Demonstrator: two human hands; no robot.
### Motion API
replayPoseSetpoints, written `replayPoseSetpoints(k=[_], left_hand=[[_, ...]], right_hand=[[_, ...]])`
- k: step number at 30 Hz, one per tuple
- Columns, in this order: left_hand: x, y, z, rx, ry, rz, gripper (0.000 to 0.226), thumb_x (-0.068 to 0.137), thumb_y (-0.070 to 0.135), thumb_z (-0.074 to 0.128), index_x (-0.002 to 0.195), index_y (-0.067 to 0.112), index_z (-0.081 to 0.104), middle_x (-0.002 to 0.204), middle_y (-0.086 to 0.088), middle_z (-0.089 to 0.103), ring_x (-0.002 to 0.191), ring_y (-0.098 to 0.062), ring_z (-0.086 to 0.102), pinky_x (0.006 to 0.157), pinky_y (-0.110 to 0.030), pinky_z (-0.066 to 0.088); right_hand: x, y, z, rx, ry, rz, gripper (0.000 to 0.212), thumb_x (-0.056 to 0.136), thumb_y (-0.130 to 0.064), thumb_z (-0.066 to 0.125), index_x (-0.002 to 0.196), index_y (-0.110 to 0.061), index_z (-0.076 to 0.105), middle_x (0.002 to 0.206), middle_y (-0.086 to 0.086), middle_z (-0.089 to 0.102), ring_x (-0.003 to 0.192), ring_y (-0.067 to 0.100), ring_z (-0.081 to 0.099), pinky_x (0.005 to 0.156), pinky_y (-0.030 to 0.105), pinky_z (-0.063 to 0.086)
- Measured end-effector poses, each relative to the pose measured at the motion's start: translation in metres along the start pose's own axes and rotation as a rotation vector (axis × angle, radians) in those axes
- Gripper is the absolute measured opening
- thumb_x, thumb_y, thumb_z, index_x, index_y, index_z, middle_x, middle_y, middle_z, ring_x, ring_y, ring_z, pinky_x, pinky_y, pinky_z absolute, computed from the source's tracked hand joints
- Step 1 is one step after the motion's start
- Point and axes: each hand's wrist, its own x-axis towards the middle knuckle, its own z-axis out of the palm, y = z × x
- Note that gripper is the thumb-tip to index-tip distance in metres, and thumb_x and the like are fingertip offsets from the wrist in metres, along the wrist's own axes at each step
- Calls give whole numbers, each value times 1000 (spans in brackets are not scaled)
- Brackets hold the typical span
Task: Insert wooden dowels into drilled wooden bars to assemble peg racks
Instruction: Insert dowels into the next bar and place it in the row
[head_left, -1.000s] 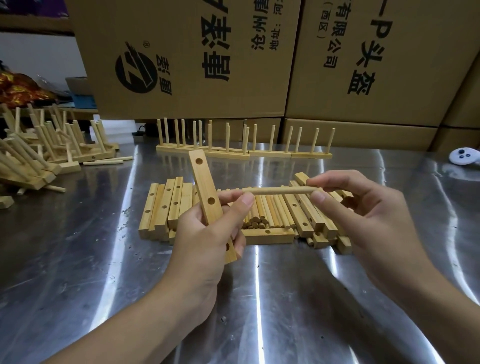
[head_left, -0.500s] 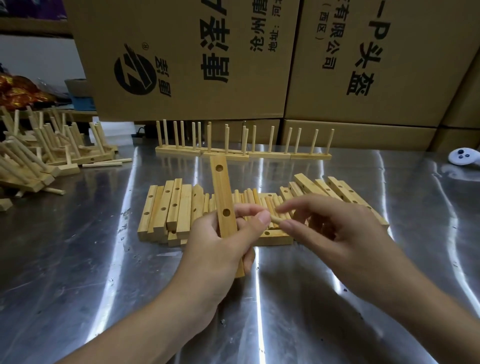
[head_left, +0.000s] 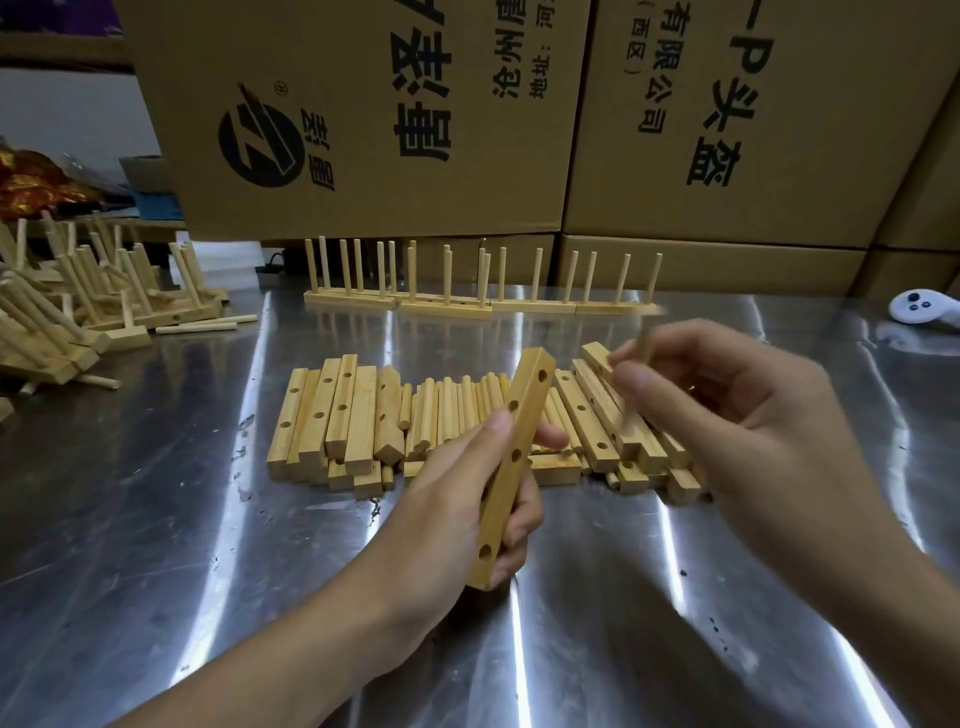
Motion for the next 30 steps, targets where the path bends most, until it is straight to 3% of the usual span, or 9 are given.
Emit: replayPoseSetpoints(k=[3, 7, 11, 18, 20, 24, 30], left_hand=[[0, -2, -1, -1, -17, 6, 48, 110, 48, 32, 119, 17, 68, 64, -6, 40, 47, -17, 37, 49, -22, 37], [1, -4, -3, -7, -41, 13, 50, 110, 52, 33, 118, 16, 67, 63, -5, 40, 46, -16, 37, 48, -24, 35], [2, -5, -4, -29, -68, 13, 52, 108, 56, 36, 118, 15, 66, 63, -4, 40, 46, -15, 37, 48, -24, 36], [0, -4, -2, 22, -59, 32, 46, 105, 56, 37, 114, 19, 63, 66, -5, 41, 45, -19, 43, 51, -26, 41], [-1, -4, -1, 70, -62, 67, 44, 106, 55, 35, 112, 20, 61, 67, -4, 43, 40, -18, 41, 48, -26, 41], [-2, -6, -1, 172, -14, 130, 37, 105, 52, 39, 106, 21, 59, 71, -3, 47, 36, -16, 33, 42, -28, 33], [-3, -6, -4, 236, -40, 167, 44, 107, 53, 39, 106, 12, 53, 66, -9, 37, 35, -16, 32, 43, -28, 37]], right_hand=[[-1, -1, -3, 114, 39, 33, 22, 84, -28, 77, 96, -12, 71, 85, 7, 80, 75, 24, 76, 66, 40, 60], [-3, 5, -1, -2, 1, 40, 11, 90, -21, 78, 97, -19, 69, 84, 6, 78, 72, 29, 74, 62, 46, 60], [-3, 9, -1, -135, -66, 38, 7, 95, -25, 66, 101, -26, 70, 79, 3, 71, 62, 18, 63, 53, 23, 47], [-6, 10, 1, -395, -125, -56, 9, 102, -41, 58, 105, -33, 61, 72, -5, 58, 60, 14, 53, 53, 20, 39], [-7, 12, 1, -464, -110, -101, 16, 101, -47, 57, 106, -34, 64, 72, -10, 61, 63, 11, 58, 55, 22, 41], [-7, 14, 3, -535, -53, -177, 15, 106, -39, 63, 103, -29, 73, 66, -16, 60, 66, 9, 60, 56, 25, 42], [-8, 12, 4, -389, -34, -108, 14, 103, -31, 71, 98, -23, 80, 65, -7, 64, 61, 13, 59, 54, 18, 40]])
